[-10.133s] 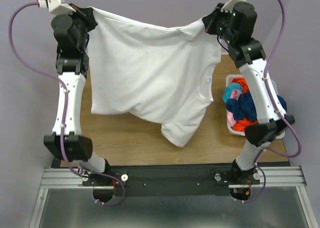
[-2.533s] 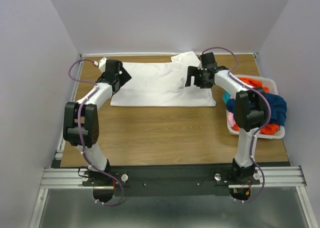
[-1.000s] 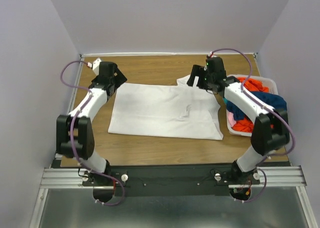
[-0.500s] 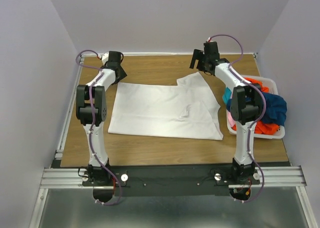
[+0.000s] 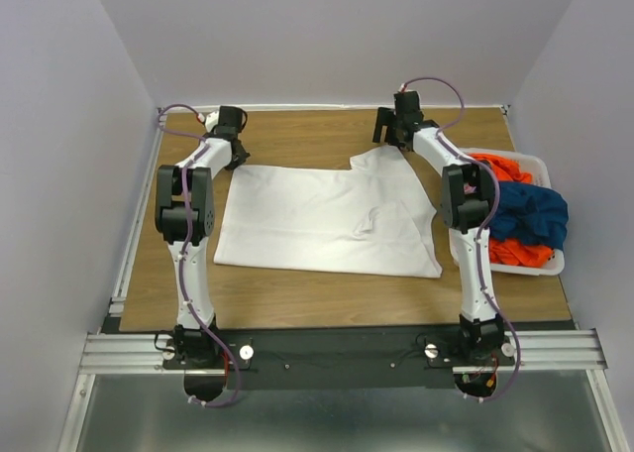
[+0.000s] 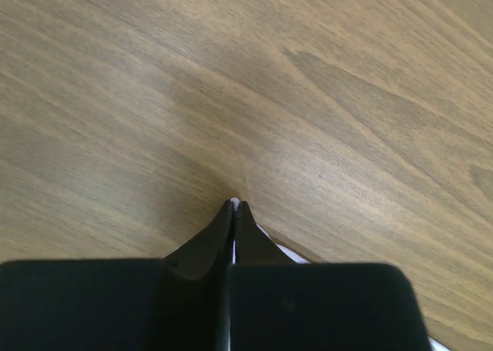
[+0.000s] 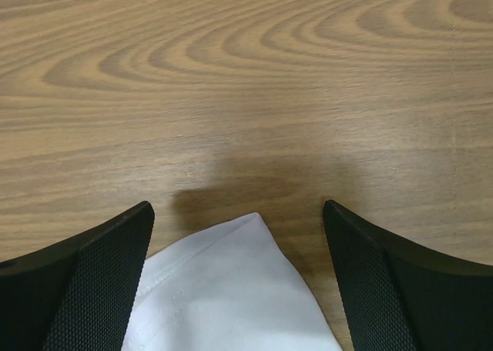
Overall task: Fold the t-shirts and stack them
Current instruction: Fold the tshirt
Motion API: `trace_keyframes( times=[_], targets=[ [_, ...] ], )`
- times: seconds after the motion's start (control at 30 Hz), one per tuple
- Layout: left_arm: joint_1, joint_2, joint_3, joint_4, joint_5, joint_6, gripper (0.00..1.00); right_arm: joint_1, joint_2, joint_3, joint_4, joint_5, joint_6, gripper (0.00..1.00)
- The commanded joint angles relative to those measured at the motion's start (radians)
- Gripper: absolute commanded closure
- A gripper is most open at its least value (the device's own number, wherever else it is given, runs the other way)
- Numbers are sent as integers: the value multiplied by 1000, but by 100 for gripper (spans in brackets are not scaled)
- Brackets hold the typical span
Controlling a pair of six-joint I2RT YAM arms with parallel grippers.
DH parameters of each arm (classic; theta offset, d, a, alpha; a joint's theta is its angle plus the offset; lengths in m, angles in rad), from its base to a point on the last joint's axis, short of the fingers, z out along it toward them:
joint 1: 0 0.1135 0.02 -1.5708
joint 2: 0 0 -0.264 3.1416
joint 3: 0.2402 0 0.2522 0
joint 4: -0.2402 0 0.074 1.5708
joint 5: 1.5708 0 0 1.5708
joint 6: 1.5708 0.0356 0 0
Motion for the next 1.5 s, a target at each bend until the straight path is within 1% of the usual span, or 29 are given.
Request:
trace_keyframes(
  times=[0.0,0.1,0.17,0.2,0.27,0.3,0.33,0.43,0.47,0.53,0.57,0.7,0.87,0.93,0.97,1.0,1.03,1.07,1.3,1.47],
  targets=[
    [-2,-1,-33,-16,8,8,100,3,18,-11,-9,5,-16,9],
    [-8,-24,-62,5,3,19,100,3,-19,-71,-9,15,-17,15],
    [-9,-53,-92,17,2,25,100,3,-40,-112,-9,21,-32,22],
    [-11,-67,-97,25,3,25,100,3,-48,-124,-9,21,-39,31],
    [-14,-79,-103,28,2,28,100,2,-57,-143,-8,10,-51,42],
    [-17,-85,-102,29,0,31,100,5,-66,-144,-9,7,-54,56],
    [-19,-98,-103,33,-4,33,100,5,-72,-149,-9,5,-57,65],
    [-28,-128,-114,45,-14,33,100,5,-103,-158,-8,-5,-68,82],
    [-29,-138,-120,48,-14,33,100,6,-114,-169,-8,-5,-72,92],
    [-34,-170,-141,63,-12,33,100,8,-154,-186,-8,-8,-77,95],
    [-39,-179,-151,69,-14,30,100,9,-169,-195,-8,-13,-81,99],
    [-43,-236,-203,97,-14,28,100,25,-272,-282,17,-22,-83,99],
    [-43,-331,-313,135,-17,16,100,51,-437,-485,61,-22,-74,99],
    [-43,-377,-345,155,-21,10,100,63,-522,-546,74,-19,-69,99],
    [-43,-394,-381,167,-26,5,100,71,-577,-603,75,-10,-63,99],
    [-43,-427,-414,177,-27,4,100,72,-603,-629,77,-2,-56,99],
    [-43,-443,-415,183,-26,4,100,75,-626,-652,78,-2,-55,99],
    [-43,-460,-450,189,-27,2,100,78,-657,-705,77,2,-48,99],
    [-43,-582,-582,218,-53,-16,100,89,-887,-874,74,-36,-39,99],
    [-42,-684,-681,243,-66,-19,100,94,-1051,-996,60,-34,-20,99]
  ],
)
